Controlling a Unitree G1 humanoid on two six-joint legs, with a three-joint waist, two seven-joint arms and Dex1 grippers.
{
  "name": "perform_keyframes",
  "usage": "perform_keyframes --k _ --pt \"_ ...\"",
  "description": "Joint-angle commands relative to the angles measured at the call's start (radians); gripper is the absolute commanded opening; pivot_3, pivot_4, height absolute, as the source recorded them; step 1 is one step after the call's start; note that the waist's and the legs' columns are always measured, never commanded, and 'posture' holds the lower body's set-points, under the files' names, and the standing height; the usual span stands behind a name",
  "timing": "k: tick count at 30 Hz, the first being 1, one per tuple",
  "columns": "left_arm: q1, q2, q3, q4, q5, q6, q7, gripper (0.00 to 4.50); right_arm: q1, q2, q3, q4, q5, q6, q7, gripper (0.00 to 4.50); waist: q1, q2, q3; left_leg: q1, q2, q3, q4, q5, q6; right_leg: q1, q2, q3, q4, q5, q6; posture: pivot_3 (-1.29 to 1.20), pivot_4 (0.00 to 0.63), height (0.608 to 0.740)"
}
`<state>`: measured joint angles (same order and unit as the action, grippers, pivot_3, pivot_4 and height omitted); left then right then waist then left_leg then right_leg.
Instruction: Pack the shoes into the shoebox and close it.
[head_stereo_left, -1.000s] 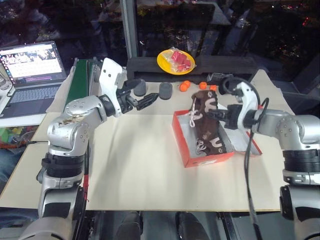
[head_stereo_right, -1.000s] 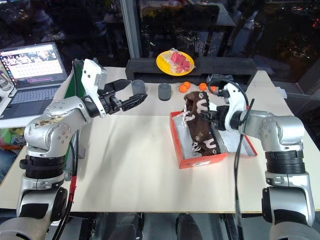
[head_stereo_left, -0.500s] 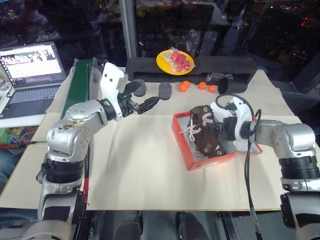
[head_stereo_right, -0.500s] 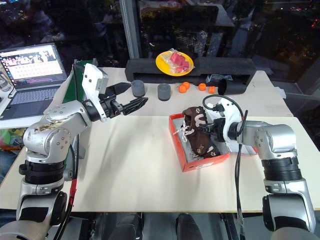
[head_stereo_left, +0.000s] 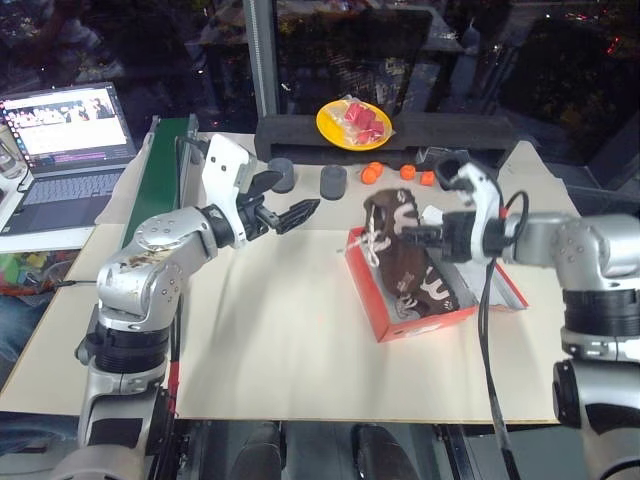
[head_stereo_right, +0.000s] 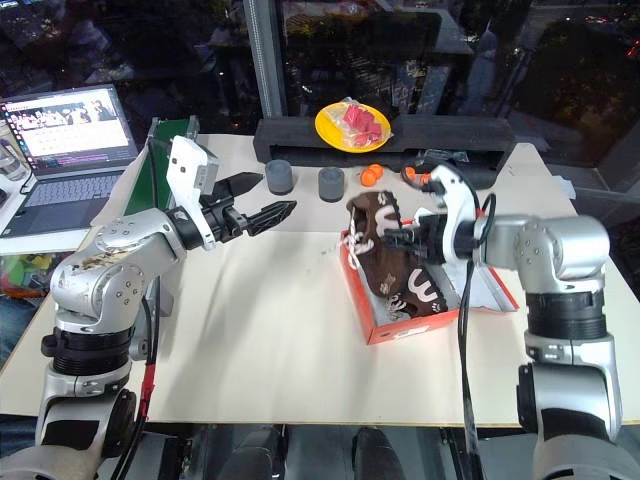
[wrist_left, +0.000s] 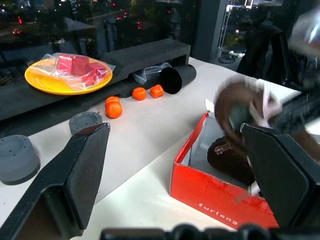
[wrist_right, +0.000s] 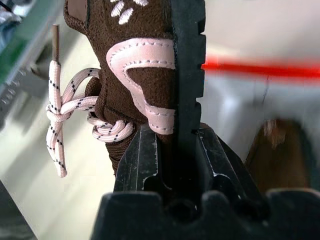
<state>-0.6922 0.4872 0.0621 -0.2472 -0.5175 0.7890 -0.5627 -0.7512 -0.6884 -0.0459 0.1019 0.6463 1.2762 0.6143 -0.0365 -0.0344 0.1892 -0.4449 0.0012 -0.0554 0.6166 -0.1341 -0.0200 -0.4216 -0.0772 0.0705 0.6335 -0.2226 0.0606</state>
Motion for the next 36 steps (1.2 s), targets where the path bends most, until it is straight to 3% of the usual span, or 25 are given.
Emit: perform_keyframes --k 1,4,12,16,24,30,36 --pt "-0.014 0.027 0.014 -0.036 -0.023 0.001 -0.031 4.5 0.004 -0.01 0.017 0.046 -0.06 -0.109 0.033 0.38 -0.005 0.0 0.0 0.0 0.0 0.0 0.0 0.0 0.0 0.0 0.0 0.0 0.0 0.0 0.0 0.0 0.15 0.74" --pt "-0.014 0.04 0.014 -0.037 -0.03 0.003 -0.049 4.5 -0.017 -0.017 0.087 0.104 -0.132 -0.162 0.056 0.38 -0.014 0.0 0.0 0.001 0.0 0.001 0.0 0.0 0.0 0.0 0.0 0.001 0.001 0.0 0.0 0.0 0.15 0.74" --pt "-0.008 0.037 0.006 -0.043 -0.031 0.002 -0.041 4.5 -0.128 -0.046 0.491 0.22 -0.438 -0.305 0.177 0.38 -0.007 -0.001 -0.001 0.003 0.0 0.0 0.004 0.0 0.0 0.002 0.0 0.0 0.004 0.0 0.0 0.0 0.15 0.74" --pt "0.002 0.037 0.009 -0.059 -0.037 0.008 -0.033 4.5 -0.17 -0.01 0.569 0.335 -0.515 -0.354 0.233 0.38 -0.003 -0.004 -0.003 0.004 0.0 0.0 0.009 0.0 0.0 0.005 0.0 0.0 0.005 0.0 0.001 0.0 0.15 0.74" --pt "0.009 0.038 0.007 -0.071 -0.041 0.019 -0.026 4.5 -0.224 0.118 0.578 0.556 -0.604 -0.445 0.264 0.38 -0.008 -0.014 -0.009 0.026 0.002 -0.001 0.009 -0.001 -0.001 0.032 0.001 -0.002 -0.004 -0.005 0.008 0.0 0.15 0.74" --pt "-0.005 0.024 -0.015 -0.065 -0.041 0.02 -0.028 4.5 -0.301 0.268 0.461 0.772 -0.598 -0.454 0.238 0.38 -0.015 -0.022 -0.015 0.032 0.005 0.0 0.009 -0.005 -0.007 0.035 0.002 -0.002 -0.004 -0.006 0.0 0.0 0.15 0.74" --pt "-0.005 0.023 -0.02 -0.065 -0.042 0.021 -0.029 4.5 -0.349 0.309 0.358 0.862 -0.57 -0.342 0.3 0.38 -0.036 -0.023 -0.016 0.033 0.011 0.002 0.008 -0.005 -0.008 0.035 0.009 -0.001 -0.004 -0.004 -0.003 0.0 0.15 0.74"
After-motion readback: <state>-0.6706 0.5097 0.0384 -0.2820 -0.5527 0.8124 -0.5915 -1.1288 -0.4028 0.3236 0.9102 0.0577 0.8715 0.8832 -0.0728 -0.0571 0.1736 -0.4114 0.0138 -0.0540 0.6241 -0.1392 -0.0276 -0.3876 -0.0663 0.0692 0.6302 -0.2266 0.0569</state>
